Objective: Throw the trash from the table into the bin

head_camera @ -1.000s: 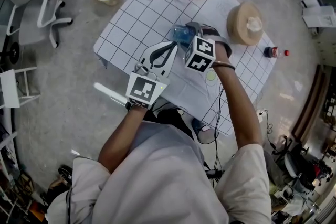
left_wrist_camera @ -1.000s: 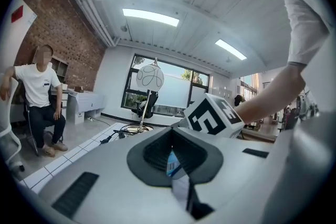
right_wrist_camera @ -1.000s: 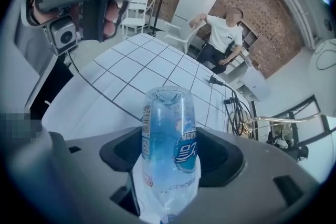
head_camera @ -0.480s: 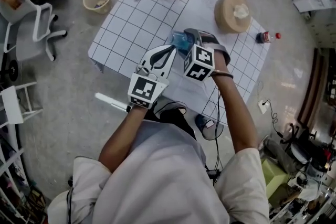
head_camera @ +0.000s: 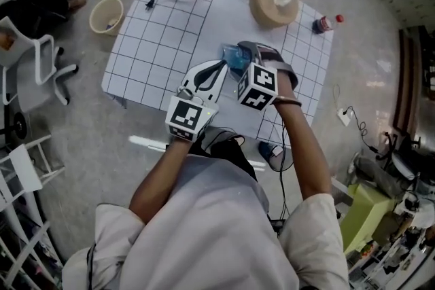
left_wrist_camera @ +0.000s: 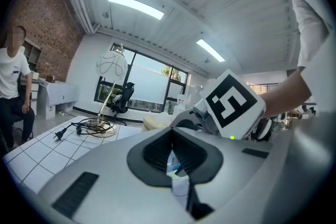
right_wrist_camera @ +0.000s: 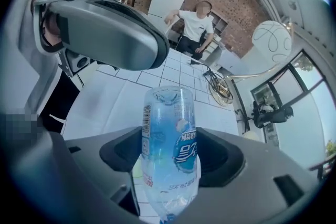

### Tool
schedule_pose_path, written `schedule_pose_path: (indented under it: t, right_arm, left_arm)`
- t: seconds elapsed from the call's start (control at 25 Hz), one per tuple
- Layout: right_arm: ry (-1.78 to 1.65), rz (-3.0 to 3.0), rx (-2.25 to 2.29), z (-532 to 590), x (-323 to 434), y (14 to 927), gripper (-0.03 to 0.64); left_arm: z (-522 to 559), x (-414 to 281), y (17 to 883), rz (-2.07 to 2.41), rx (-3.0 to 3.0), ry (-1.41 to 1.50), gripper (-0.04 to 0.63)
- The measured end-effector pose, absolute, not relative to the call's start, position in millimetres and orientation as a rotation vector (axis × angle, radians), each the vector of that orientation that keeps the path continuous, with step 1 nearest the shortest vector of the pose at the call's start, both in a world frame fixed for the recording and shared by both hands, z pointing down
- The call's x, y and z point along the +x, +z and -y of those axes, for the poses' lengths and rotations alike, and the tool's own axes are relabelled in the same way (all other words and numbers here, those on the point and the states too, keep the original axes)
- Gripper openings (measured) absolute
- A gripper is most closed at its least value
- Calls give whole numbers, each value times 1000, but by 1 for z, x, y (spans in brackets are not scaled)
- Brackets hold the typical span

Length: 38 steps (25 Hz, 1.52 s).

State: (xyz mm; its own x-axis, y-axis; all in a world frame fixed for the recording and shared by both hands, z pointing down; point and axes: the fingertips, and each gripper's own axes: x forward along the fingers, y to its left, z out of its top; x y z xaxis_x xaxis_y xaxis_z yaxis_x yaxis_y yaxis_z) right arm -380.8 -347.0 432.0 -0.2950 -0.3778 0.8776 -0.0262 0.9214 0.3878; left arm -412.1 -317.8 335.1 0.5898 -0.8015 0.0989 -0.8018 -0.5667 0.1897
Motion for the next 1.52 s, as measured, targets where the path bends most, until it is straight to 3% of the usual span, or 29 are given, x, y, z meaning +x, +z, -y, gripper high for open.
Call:
schedule_pose_path:
  t: [1.52]
  right_arm:
    - [169,1721,1071,204,-73,418,304]
  left_arm:
    - [203,-102,333,330,2969,204,6]
